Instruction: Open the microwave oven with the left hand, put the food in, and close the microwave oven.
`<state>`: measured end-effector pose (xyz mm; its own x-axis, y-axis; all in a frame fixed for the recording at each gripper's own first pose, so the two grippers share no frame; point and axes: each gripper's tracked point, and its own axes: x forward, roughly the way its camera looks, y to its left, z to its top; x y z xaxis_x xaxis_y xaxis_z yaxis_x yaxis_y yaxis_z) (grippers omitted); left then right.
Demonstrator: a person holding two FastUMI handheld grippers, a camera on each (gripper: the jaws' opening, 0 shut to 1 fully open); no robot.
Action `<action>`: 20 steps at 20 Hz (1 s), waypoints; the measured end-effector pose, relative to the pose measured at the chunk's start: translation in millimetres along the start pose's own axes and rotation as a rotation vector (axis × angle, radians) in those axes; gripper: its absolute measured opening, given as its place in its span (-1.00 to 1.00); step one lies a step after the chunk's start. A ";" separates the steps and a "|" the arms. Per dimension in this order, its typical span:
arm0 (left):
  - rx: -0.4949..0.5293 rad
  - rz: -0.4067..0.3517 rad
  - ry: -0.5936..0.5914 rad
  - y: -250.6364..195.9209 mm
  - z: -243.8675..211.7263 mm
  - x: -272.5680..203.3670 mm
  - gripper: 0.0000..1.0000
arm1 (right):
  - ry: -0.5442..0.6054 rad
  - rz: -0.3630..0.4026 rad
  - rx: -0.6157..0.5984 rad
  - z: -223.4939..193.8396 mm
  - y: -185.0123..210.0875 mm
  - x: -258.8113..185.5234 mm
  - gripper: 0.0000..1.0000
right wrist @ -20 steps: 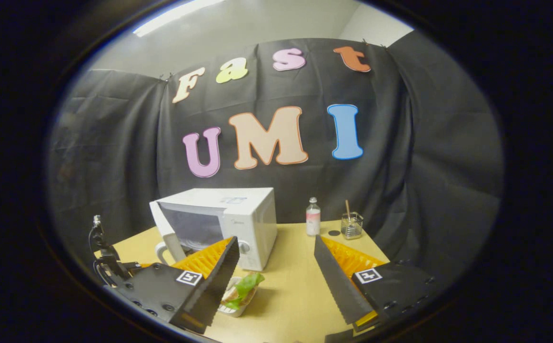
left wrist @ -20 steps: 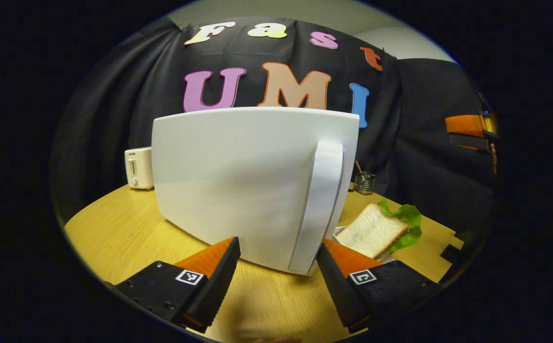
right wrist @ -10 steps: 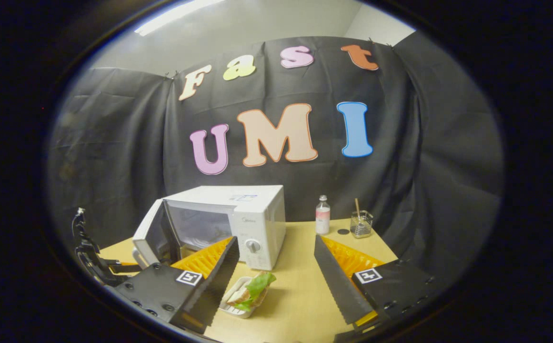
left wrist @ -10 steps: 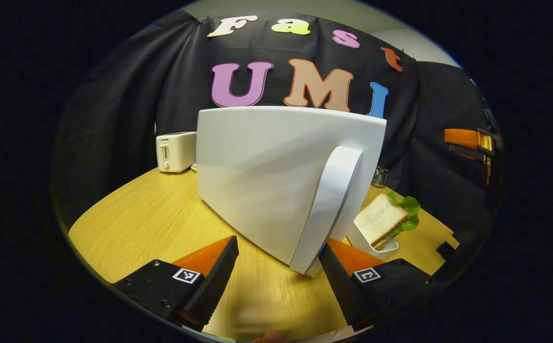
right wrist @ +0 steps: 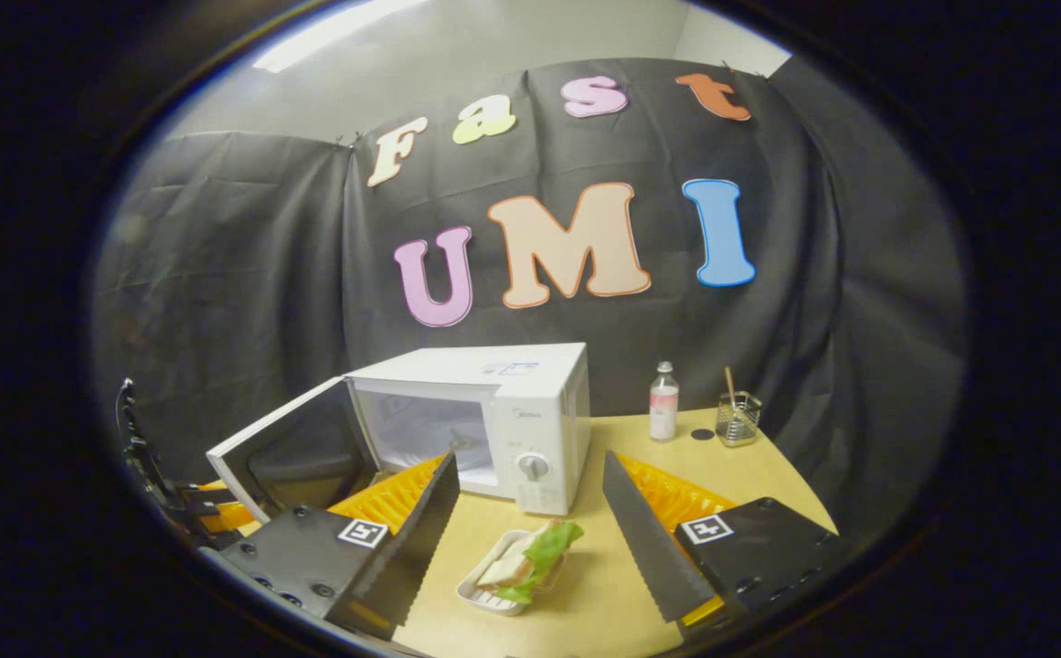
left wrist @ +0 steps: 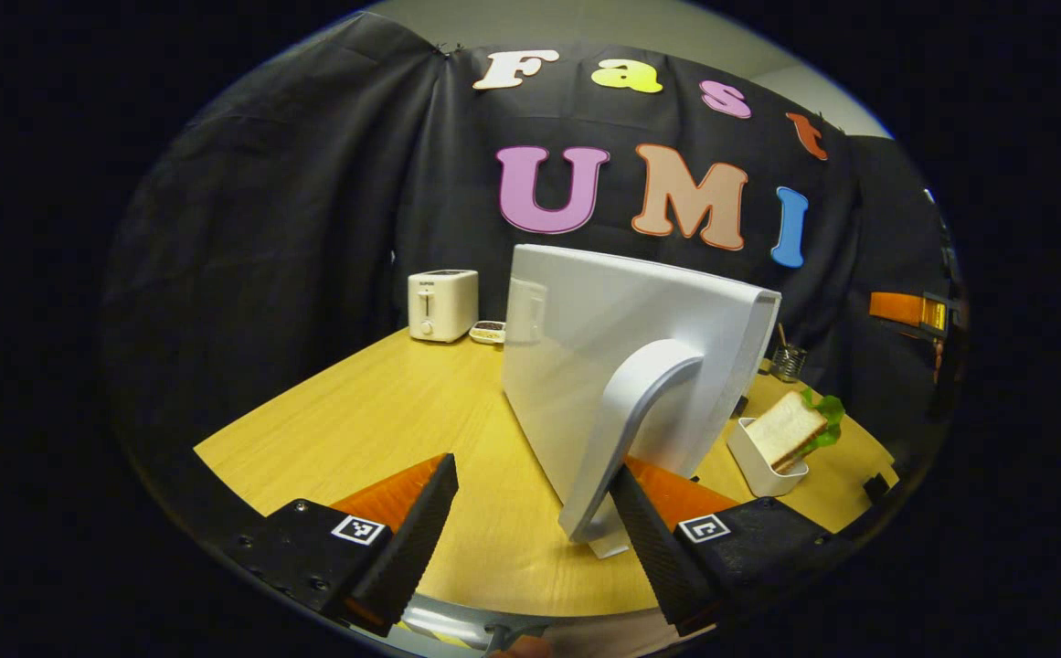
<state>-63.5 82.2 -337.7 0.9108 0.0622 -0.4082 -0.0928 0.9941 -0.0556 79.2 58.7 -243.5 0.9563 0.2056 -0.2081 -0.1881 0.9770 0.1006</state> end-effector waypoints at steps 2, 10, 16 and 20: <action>0.028 0.070 -0.032 26.5 9.1 -10.4 1.00 | 0.008 0.013 0.000 -2.0 8.1 6.9 0.92; 0.093 0.331 -0.177 109.8 57.2 -56.6 1.00 | 0.044 0.039 0.001 -14.7 23.5 22.3 0.92; 0.083 0.498 -0.273 150.0 77.9 -75.4 0.99 | 0.127 0.013 0.025 -34.0 11.1 31.6 0.92; 0.079 0.586 -0.313 165.5 90.8 -71.5 0.99 | 0.242 0.029 0.062 -61.8 3.9 36.4 0.92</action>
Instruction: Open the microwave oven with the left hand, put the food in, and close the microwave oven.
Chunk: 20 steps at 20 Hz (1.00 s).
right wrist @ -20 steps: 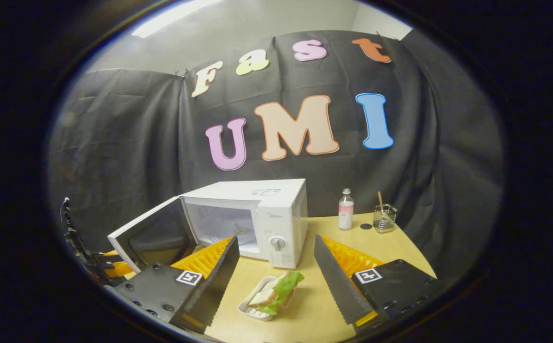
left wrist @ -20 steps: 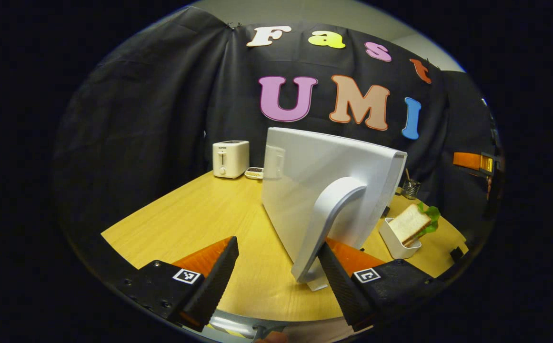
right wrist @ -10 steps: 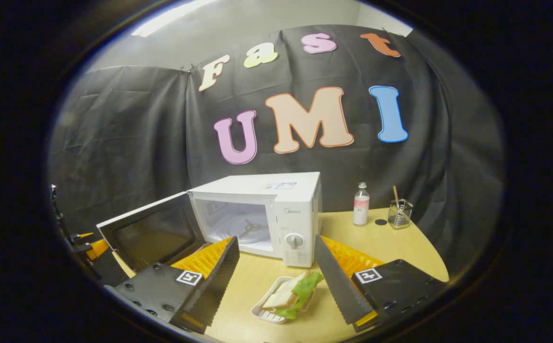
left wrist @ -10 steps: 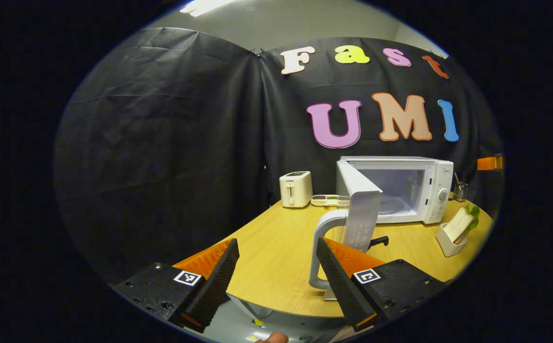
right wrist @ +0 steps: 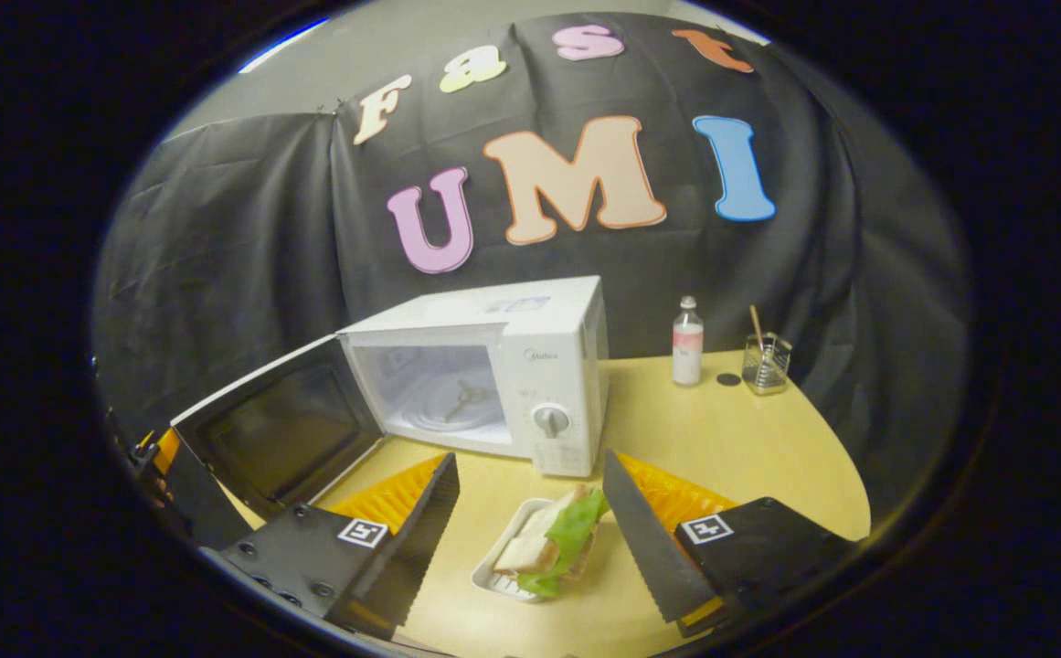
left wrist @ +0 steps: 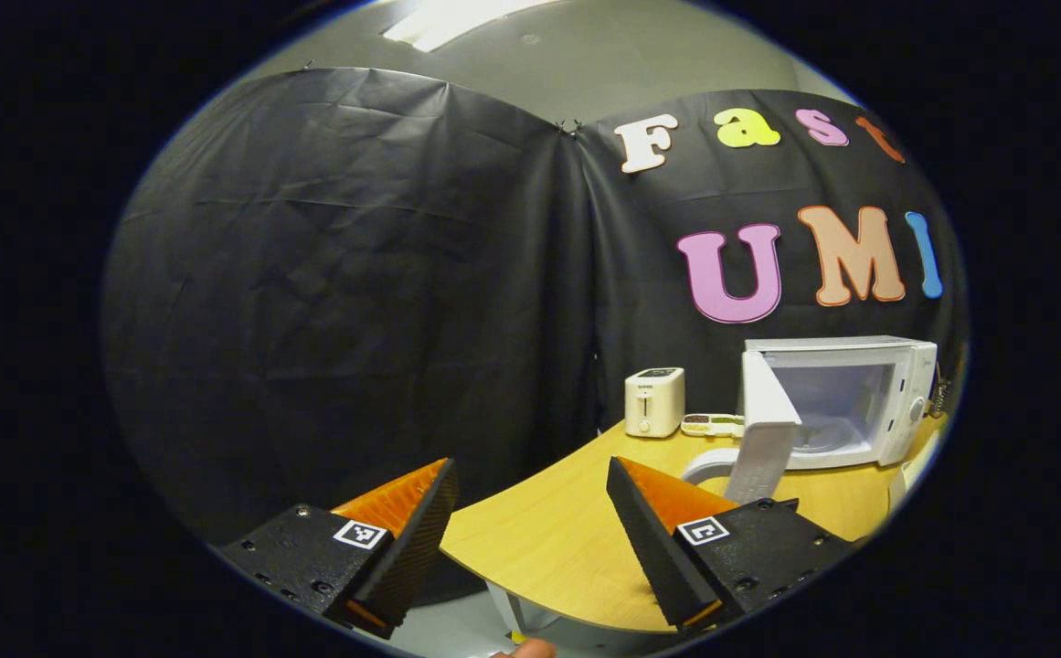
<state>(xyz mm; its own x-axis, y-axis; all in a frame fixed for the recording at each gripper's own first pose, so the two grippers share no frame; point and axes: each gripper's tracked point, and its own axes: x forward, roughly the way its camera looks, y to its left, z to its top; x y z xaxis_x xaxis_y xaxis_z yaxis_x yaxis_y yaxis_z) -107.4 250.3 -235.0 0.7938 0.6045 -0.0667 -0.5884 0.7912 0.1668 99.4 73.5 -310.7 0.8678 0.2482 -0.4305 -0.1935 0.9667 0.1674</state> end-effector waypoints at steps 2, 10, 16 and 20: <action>-0.005 0.011 -0.040 -2.4 11.3 6.2 0.98 | 0.082 0.010 0.034 -12.9 -6.3 6.3 0.98; -0.056 -0.069 -0.093 -37.8 29.1 23.0 0.97 | 0.418 0.050 0.188 -72.1 -20.7 18.5 0.97; -0.061 -0.106 -0.138 -46.5 42.2 23.9 0.96 | 0.532 0.037 0.251 -101.8 -24.7 32.0 0.97; -0.033 -0.070 -0.140 -31.9 41.5 27.5 0.96 | 0.567 0.036 0.287 -113.8 -23.6 39.6 0.82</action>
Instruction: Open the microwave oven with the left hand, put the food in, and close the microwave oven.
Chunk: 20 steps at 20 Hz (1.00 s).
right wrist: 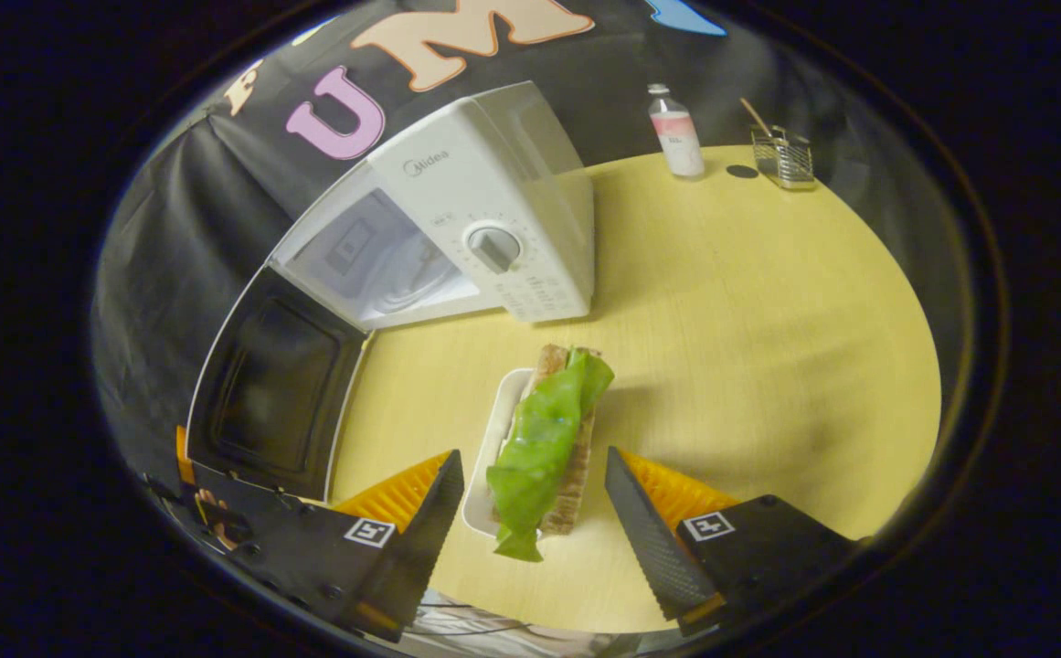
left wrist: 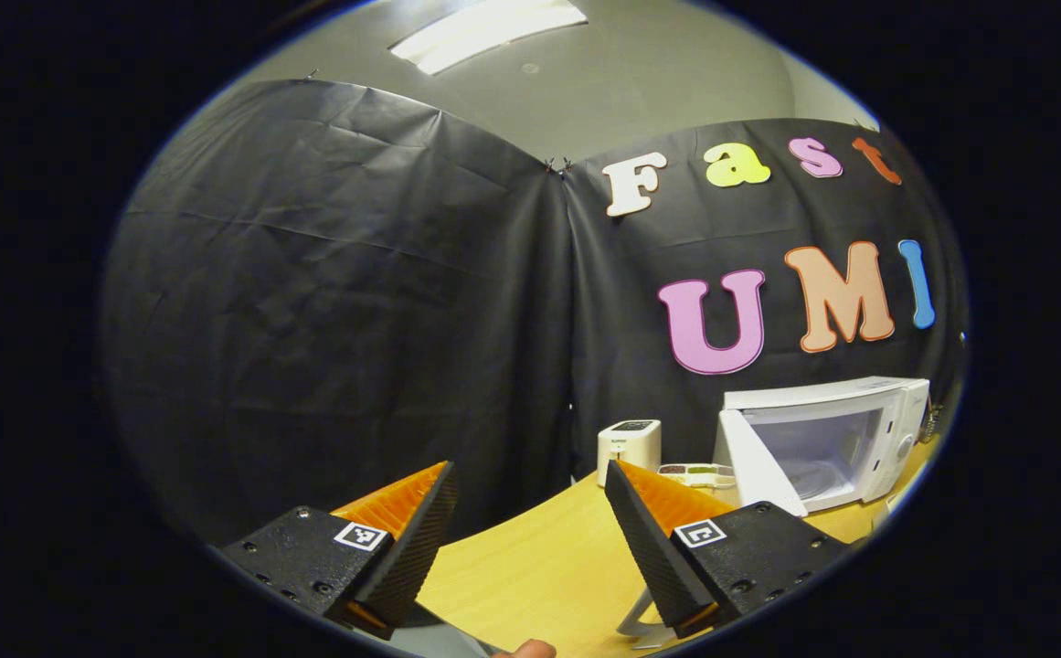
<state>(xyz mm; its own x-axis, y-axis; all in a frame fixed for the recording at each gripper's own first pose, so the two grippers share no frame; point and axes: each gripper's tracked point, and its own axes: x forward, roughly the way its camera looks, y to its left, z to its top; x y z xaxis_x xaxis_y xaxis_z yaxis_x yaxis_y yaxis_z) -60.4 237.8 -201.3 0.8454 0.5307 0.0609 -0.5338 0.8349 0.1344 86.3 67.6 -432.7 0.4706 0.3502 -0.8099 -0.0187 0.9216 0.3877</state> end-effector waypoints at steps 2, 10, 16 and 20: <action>-0.001 0.002 0.005 1.7 -1.5 0.6 0.95 | 0.008 0.003 0.038 -2.9 0.0 4.0 0.77; -0.063 -0.037 0.008 -6.3 -3.3 4.5 0.94 | 0.017 0.053 0.202 -7.4 -1.7 12.0 -0.29; -0.070 -0.055 0.026 -10.6 -7.2 5.1 0.91 | -0.081 0.071 0.211 2.9 5.9 -3.6 -0.35; -0.065 -0.071 0.056 -13.7 -13.7 3.7 0.91 | -0.176 0.078 0.187 9.0 13.5 -26.0 -0.35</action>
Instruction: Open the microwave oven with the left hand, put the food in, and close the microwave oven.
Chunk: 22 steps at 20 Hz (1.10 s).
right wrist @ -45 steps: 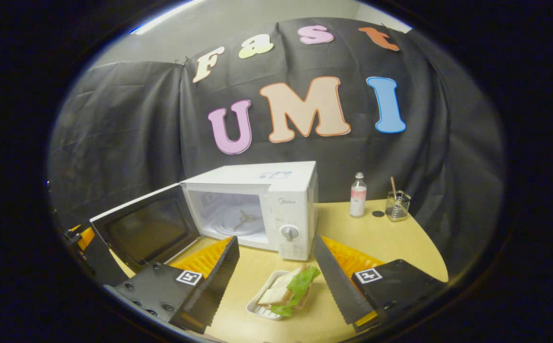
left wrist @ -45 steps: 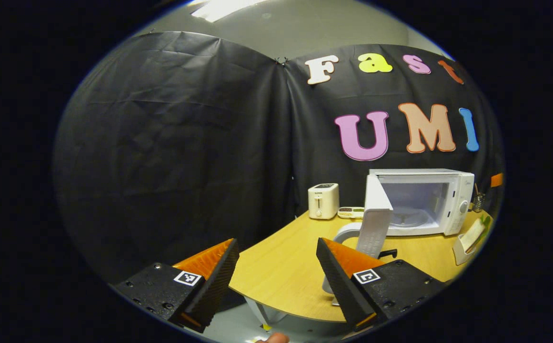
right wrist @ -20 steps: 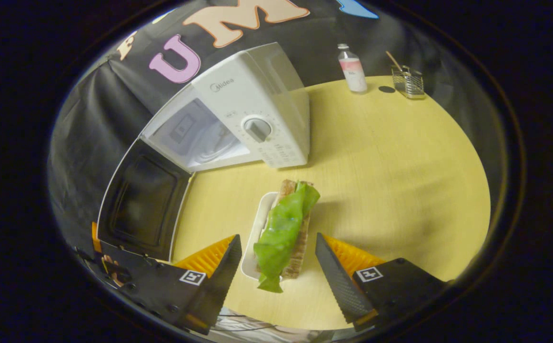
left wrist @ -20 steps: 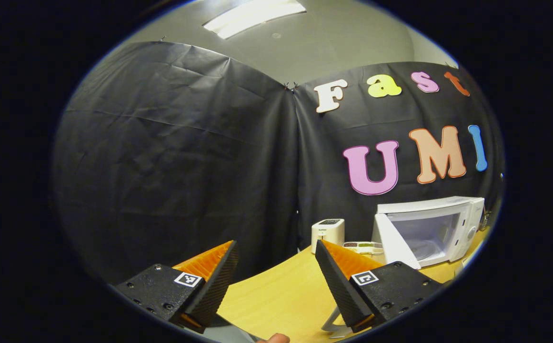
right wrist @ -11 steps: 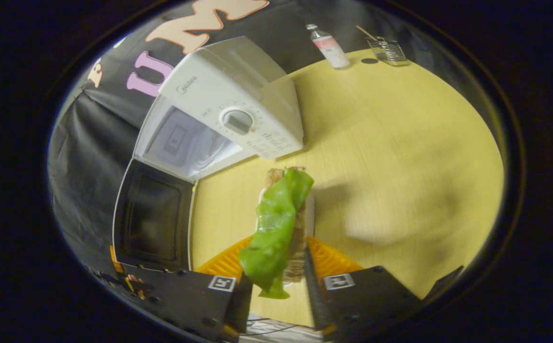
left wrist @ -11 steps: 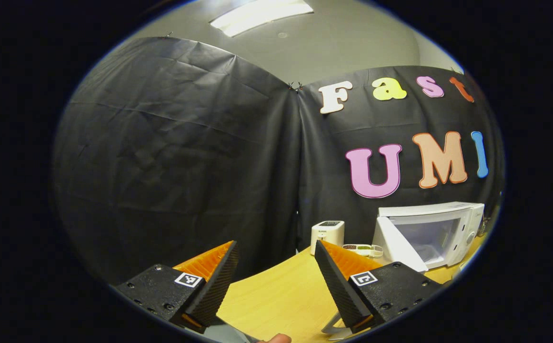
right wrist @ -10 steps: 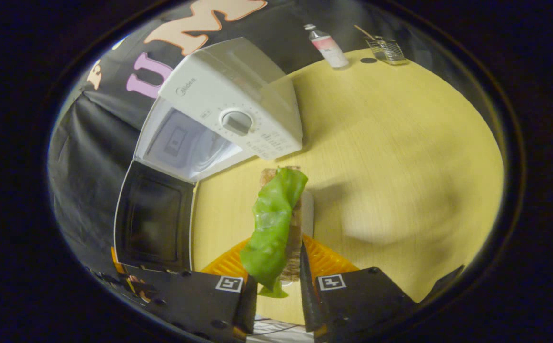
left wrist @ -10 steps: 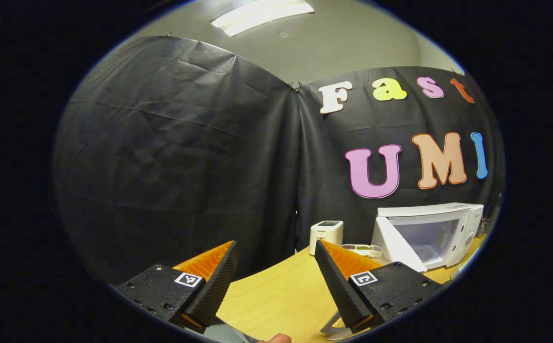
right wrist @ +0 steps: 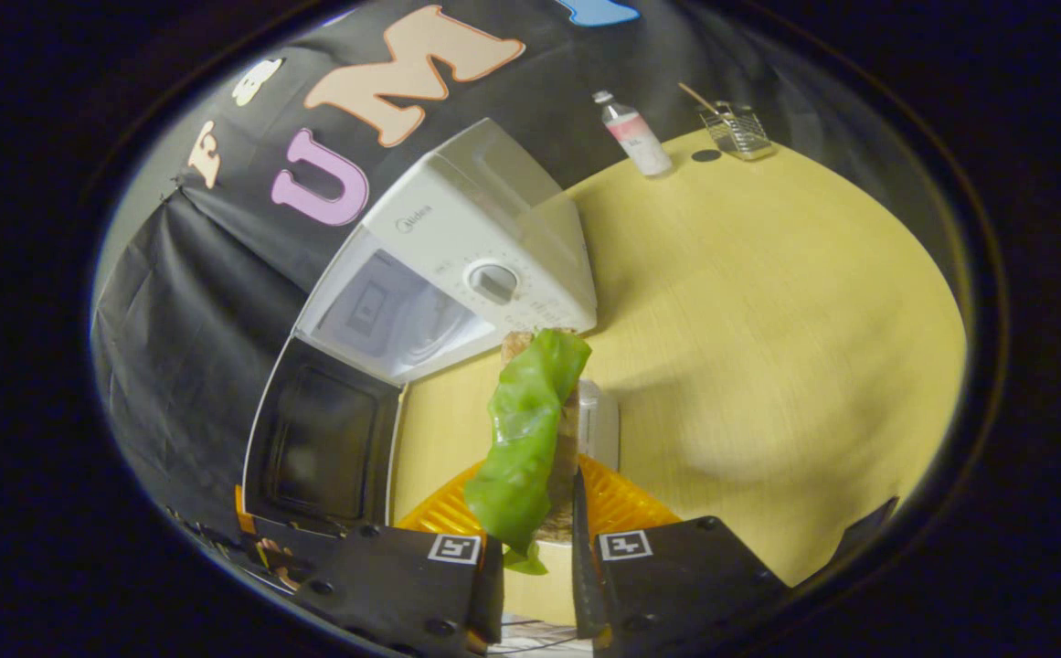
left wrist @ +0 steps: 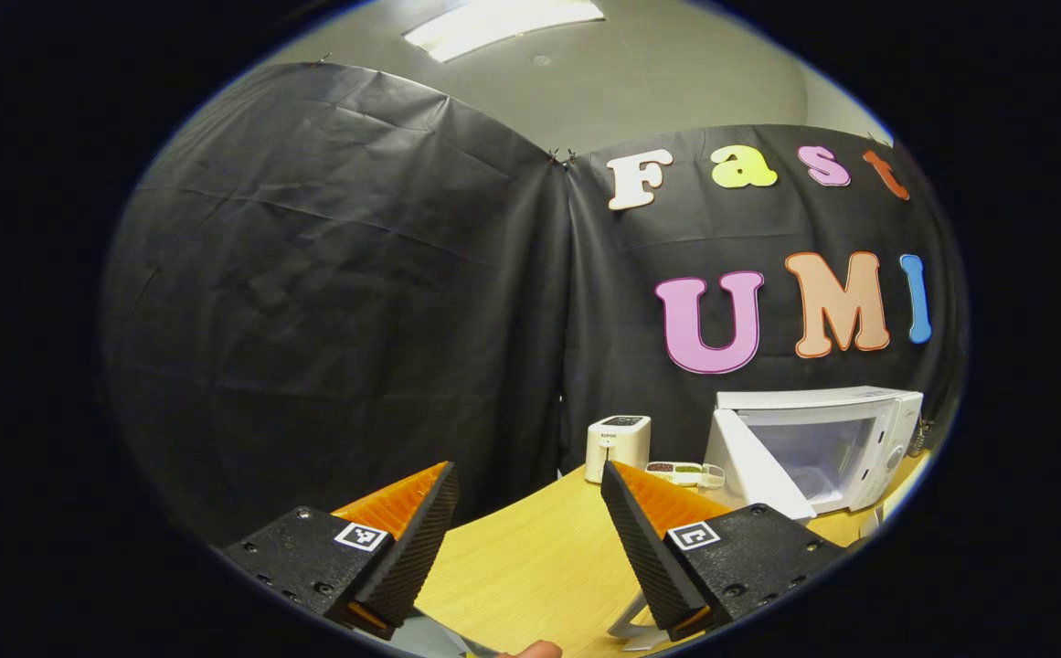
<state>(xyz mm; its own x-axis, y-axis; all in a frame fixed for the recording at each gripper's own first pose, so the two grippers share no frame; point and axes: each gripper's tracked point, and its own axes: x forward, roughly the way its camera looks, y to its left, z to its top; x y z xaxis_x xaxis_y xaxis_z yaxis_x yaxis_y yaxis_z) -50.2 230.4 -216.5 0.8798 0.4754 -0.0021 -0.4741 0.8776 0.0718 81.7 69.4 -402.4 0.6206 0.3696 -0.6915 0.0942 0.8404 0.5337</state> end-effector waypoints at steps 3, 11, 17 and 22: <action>-0.002 -0.026 0.025 -4.4 -4.1 -2.5 0.91 | -0.119 0.001 -0.038 7.6 12.5 -14.0 -0.35; 0.002 -0.031 0.039 -4.0 -4.7 -5.1 0.91 | -0.422 0.148 -0.016 -2.0 84.2 -25.6 -0.35; 0.020 0.000 0.034 6.8 -3.3 -2.6 0.91 | -0.615 0.200 -0.004 -14.4 134.3 -1.2 -0.36; 0.002 -0.028 0.048 -3.4 -8.3 -1.9 0.91 | -0.681 0.213 -0.006 -12.1 171.0 28.7 -0.35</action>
<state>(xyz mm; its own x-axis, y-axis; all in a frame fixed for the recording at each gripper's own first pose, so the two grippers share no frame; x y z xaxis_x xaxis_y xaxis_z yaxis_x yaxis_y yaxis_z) -50.6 227.0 -225.0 0.8900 0.4529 -0.0523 -0.4490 0.8906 0.0728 106.2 228.5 -336.9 0.9737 0.1976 -0.1138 -0.0861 0.7807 0.6190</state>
